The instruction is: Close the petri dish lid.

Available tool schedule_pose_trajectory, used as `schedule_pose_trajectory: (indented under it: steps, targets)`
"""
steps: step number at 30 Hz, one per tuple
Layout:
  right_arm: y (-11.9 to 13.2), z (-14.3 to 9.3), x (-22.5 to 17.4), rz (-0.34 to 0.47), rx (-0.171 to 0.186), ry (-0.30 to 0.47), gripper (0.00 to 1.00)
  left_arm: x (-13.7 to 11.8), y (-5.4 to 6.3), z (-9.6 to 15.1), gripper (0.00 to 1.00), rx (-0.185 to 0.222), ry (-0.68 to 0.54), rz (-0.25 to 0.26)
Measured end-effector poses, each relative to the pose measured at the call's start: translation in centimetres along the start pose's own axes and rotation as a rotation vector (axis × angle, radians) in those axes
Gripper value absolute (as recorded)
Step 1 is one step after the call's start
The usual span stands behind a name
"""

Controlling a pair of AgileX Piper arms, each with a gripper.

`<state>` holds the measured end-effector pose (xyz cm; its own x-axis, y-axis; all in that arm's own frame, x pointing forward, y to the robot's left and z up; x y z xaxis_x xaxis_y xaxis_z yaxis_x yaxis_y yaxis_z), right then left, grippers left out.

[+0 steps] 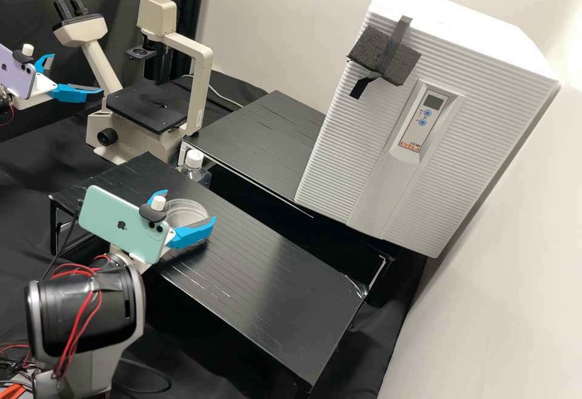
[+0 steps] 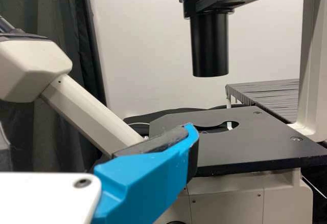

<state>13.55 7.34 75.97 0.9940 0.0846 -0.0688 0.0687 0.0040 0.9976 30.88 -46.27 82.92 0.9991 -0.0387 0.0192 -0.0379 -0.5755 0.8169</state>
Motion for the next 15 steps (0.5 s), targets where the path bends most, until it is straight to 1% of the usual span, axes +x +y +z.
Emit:
schedule_pose_trajectory:
  steps: [4,5,6,7,10,11,15]
  targets:
    - [-0.14,-0.18,-0.27,-0.013,0.014,0.005,0.00,0.00,0.00,0.00,1.00,0.000,0.000,0.000]
    - [-0.19,-0.19,-0.31,-0.016,0.014,0.004,0.00,0.00,0.00,0.00,1.00,0.000,0.000,0.000]
    - [-0.19,-0.17,-0.32,-0.016,0.005,0.000,0.00,0.00,0.00,0.00,1.00,0.000,0.000,0.000]
    - [-0.22,-0.19,-0.33,-0.017,-0.002,0.002,1.00,0.00,0.00,0.00,1.00,0.000,0.000,0.000]
    - [-0.22,-0.19,-0.33,-0.017,-0.010,0.002,1.00,0.00,0.00,0.00,1.00,0.000,0.000,0.000]
    - [-0.22,-0.19,-0.33,-0.017,-0.010,0.002,0.00,0.00,0.00,0.00,1.00,0.000,0.000,0.000]
    - [-0.19,-0.12,-0.33,-0.015,-0.010,-0.006,0.00,0.00,0.00,0.00,1.00,0.000,0.000,0.000]
